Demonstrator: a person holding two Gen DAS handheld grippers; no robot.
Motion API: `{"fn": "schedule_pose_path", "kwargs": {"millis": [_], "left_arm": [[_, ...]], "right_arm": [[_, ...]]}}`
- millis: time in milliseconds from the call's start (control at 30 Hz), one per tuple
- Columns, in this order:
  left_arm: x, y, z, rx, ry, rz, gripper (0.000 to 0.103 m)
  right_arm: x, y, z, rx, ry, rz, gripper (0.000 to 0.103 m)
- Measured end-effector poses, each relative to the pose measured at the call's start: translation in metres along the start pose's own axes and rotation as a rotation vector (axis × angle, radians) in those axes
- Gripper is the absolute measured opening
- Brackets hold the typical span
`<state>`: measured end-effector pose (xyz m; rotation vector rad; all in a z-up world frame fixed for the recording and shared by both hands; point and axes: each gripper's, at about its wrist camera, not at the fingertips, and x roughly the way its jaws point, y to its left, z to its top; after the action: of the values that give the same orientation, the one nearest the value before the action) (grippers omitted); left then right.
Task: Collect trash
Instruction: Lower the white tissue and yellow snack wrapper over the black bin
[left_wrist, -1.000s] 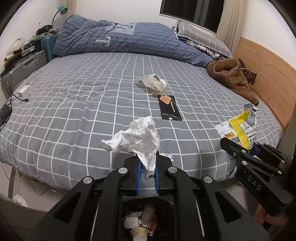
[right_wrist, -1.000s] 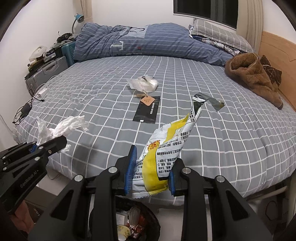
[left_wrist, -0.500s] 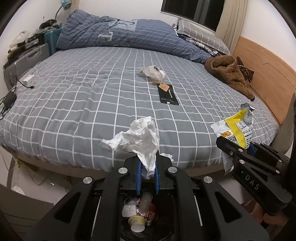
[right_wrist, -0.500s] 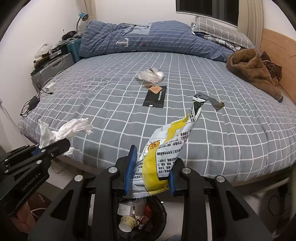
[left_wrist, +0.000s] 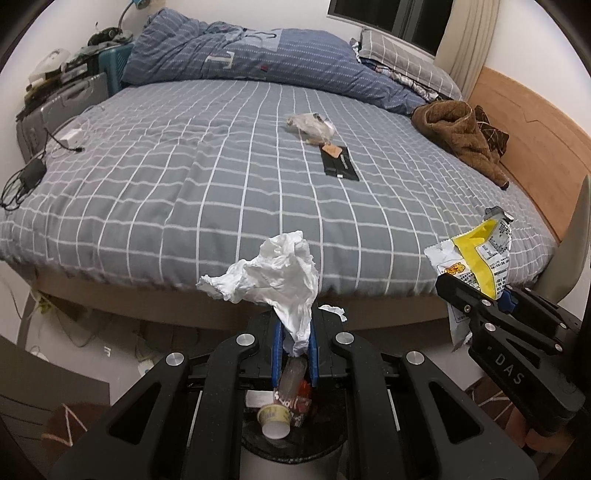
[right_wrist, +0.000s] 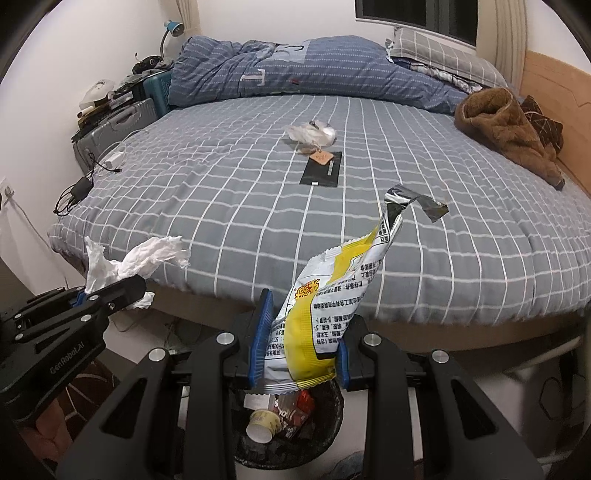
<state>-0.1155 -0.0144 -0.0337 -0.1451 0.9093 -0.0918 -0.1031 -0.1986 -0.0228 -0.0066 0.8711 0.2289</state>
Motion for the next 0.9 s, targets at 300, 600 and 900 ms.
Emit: {"fn": "schedule_pose_path", "kwargs": {"millis": [300,600,900], "left_arm": [[-0.006,0.004,-0.032,0.006,0.06,0.04,0.01],[0.003,0.016,-0.068,-0.036,0.133,0.045,0.01],[0.032,0.047,-0.091,-0.087,0.188,0.063,0.01]], "right_arm": [[-0.004,0.005,-0.038,0.005,0.073,-0.003,0.028],[0.01,0.008,-0.074,0.005,0.152,-0.011,0.028],[0.055,0.018,-0.098,-0.023,0.251,-0.004,0.028]]}}
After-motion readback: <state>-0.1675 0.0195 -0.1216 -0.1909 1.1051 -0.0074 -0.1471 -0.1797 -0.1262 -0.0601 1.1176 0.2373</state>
